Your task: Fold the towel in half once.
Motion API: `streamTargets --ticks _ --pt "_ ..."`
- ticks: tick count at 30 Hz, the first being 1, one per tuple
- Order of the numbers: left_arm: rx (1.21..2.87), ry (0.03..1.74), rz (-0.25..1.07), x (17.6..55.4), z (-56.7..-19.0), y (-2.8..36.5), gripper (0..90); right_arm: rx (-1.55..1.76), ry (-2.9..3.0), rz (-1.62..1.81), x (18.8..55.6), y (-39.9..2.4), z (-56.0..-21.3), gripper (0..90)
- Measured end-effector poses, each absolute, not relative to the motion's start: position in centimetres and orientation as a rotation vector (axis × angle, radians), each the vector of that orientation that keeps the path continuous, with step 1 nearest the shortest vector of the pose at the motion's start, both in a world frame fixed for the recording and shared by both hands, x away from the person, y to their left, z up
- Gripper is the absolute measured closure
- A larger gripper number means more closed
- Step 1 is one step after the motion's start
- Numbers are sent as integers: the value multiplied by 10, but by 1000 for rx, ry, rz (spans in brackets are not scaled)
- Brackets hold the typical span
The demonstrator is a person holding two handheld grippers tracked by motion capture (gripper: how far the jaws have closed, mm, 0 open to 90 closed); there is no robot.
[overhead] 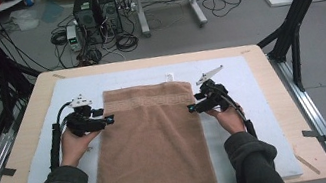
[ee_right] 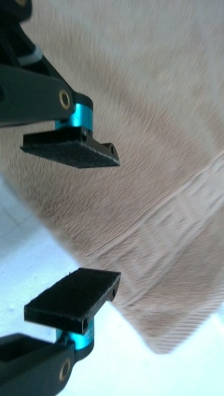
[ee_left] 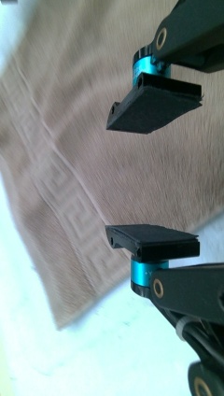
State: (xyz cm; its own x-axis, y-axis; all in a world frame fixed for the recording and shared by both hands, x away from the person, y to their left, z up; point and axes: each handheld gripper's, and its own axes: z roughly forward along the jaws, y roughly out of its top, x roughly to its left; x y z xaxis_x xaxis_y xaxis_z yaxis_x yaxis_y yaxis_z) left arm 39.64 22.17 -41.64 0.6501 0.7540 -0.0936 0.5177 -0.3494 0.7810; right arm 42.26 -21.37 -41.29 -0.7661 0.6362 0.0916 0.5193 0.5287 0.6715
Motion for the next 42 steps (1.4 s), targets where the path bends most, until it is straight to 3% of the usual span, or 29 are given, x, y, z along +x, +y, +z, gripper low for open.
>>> streamTargets --ticks 6,8,11,15,23,29,36,42 --pt "2119 1057 374 407 -436 219 501 1055 2600 987 431 -213 -430 477" --pt "2132 1055 399 408 -438 218 557 1060 2606 956 432 -210 -434 512" --pt "2135 1038 389 407 -438 217 724 1061 2587 956 432 -209 -434 608" --pt "2149 1027 384 406 -437 214 839 1031 2637 986 431 -206 -433 816" --pt "2047 1010 308 396 -417 232 857 1026 2630 1073 425 -217 -415 831" --pt "2015 887 258 368 -391 243 855 955 2626 1216 400 -233 -386 831" --pt "2039 792 280 312 -387 248 856 868 2640 1342 344 -239 -374 831" --pt "1999 750 239 257 -407 258 854 814 2725 1347 294 -238 -397 827"
